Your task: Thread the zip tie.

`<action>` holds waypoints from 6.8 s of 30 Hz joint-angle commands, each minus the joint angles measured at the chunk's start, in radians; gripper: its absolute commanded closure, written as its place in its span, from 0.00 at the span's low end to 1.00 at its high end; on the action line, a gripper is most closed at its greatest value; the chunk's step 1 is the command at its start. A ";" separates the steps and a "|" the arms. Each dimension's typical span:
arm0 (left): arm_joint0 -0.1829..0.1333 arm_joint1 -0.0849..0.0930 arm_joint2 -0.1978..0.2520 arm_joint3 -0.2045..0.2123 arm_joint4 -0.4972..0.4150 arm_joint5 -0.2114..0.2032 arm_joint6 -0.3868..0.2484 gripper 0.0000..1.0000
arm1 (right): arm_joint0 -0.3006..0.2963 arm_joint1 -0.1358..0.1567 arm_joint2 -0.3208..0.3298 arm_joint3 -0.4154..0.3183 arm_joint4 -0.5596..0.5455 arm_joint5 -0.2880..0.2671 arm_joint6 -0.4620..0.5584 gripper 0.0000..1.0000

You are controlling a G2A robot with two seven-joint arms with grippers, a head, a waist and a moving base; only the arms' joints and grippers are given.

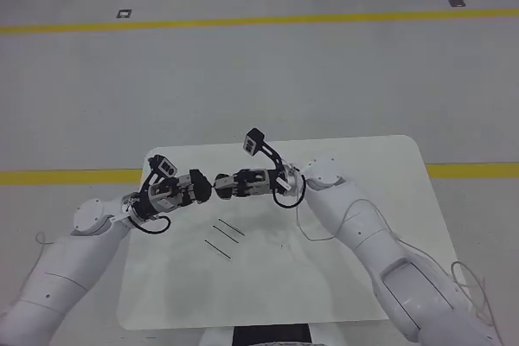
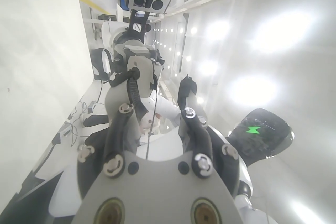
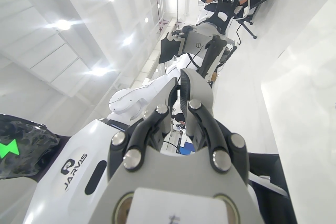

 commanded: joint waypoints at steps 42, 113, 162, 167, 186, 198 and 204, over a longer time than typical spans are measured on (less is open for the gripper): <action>0.015 -0.034 -0.044 0.005 0.059 0.017 -0.015 0.93 | 0.021 -0.044 0.037 0.066 -0.044 0.000 0.040 1.00; 0.034 -0.074 -0.104 0.020 0.162 0.007 0.031 1.00 | -0.030 -0.033 0.099 0.003 -0.087 0.004 0.058 0.73; 0.055 -0.083 -0.126 -0.011 0.329 -0.034 0.114 1.00 | 0.030 -0.026 -0.066 0.070 0.002 0.100 0.058 0.86; 0.057 -0.084 -0.128 -0.011 0.329 -0.034 0.112 1.00 | 0.035 -0.028 -0.079 0.082 0.011 0.102 0.058 0.85; 0.060 -0.089 -0.138 -0.005 0.315 -0.016 0.126 1.00 | 0.034 -0.030 -0.100 0.113 0.018 0.094 0.058 0.80; 0.060 -0.092 -0.137 -0.006 0.321 -0.011 0.124 1.00 | 0.034 -0.044 -0.119 0.118 0.008 0.083 0.050 0.80; 0.060 -0.093 -0.138 -0.004 0.321 -0.012 0.120 1.00 | 0.043 -0.054 -0.128 0.132 0.005 0.078 0.046 0.80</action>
